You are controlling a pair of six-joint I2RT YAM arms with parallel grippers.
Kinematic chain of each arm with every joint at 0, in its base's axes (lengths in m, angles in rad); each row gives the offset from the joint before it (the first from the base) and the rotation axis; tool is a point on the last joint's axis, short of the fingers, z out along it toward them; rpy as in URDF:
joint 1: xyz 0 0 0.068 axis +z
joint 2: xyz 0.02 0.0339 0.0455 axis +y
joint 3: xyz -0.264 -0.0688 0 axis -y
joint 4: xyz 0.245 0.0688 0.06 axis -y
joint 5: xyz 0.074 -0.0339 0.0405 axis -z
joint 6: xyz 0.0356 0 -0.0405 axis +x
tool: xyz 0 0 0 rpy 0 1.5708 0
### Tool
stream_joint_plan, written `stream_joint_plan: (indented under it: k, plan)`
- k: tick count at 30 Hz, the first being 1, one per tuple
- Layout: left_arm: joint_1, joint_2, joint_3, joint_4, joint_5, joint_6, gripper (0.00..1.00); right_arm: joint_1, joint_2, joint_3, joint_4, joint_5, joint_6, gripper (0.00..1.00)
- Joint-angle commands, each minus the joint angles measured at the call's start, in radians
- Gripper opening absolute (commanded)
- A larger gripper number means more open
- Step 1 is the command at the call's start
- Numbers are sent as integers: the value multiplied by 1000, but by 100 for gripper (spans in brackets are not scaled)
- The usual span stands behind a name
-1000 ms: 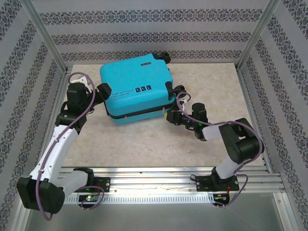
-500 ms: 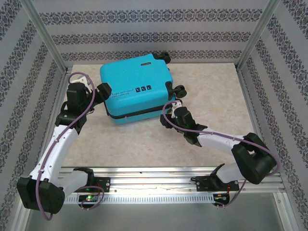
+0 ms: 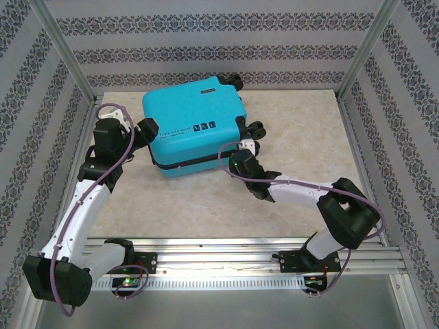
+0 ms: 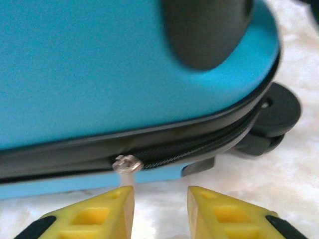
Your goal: Pack the luggage
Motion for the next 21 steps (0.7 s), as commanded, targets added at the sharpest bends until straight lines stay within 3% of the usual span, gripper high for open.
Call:
stream_joint_plan:
  k: [1,4,12,21]
  plan:
    - [-6,-26,-6,12,1,-2,75,-81,-32,23,-21,-21,28,27]
    - [-5,-23,-6,13,0,-1,74,-150,-24,42,-47,-113,40,19]
    - [-6,-28,-8,11,-6,1,75,-190,-35,38,13,-346,-42,18]
    - [-5,-21,-10,18,0,0,75,-145,-19,66,-6,-374,-60,8]
